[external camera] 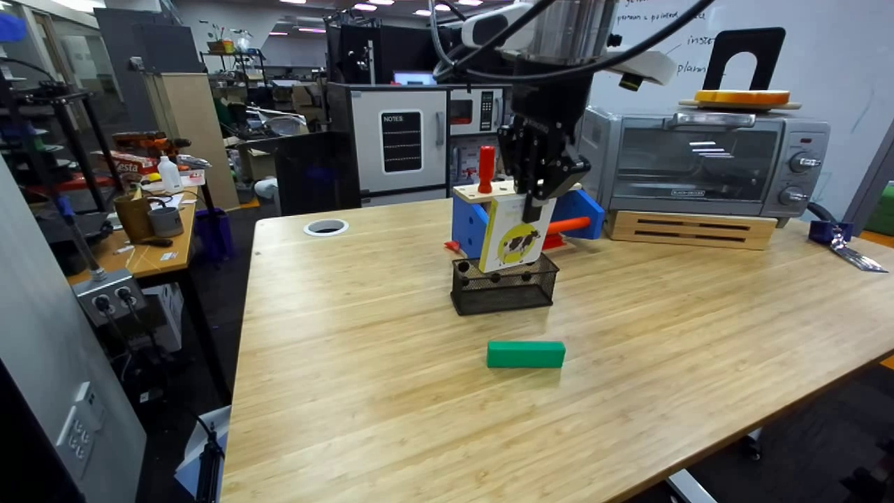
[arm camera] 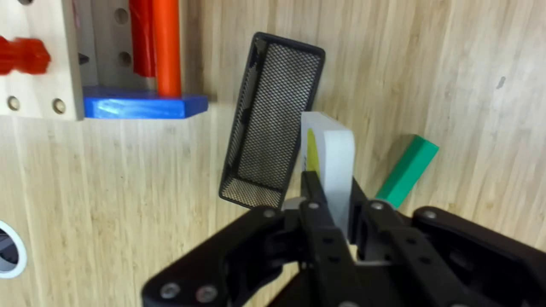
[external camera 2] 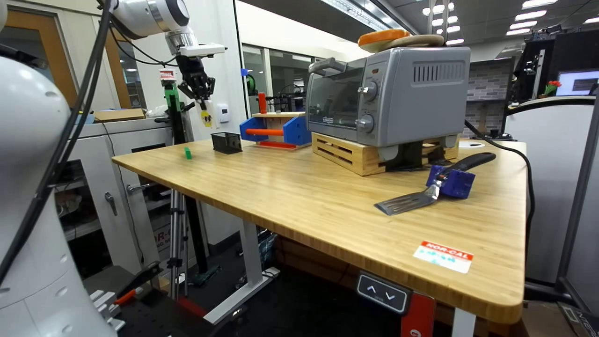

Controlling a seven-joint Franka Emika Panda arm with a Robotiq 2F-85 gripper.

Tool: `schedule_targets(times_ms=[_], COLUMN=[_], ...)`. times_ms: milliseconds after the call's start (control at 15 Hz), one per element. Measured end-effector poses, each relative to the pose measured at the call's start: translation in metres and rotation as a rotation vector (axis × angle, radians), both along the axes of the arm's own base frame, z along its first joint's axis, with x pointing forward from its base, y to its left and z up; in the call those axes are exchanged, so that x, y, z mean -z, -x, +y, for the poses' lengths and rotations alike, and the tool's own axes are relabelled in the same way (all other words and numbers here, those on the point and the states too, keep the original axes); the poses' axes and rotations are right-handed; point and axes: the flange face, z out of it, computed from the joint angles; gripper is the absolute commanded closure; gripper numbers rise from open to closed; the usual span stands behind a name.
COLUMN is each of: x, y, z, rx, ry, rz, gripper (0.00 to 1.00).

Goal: Place the yellow and white book inside the black box

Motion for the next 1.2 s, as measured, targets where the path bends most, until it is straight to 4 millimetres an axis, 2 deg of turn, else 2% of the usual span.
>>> schedule_targets(times_ms=[333, 1200], x=[-0.006, 0.017], y=[-0.027, -0.055], z=[-0.016, -0.022], rx=[0.103, 0.196], ry=[0.025, 0.060], rz=[-0.028, 0.030], gripper=[0.96, 0.96])
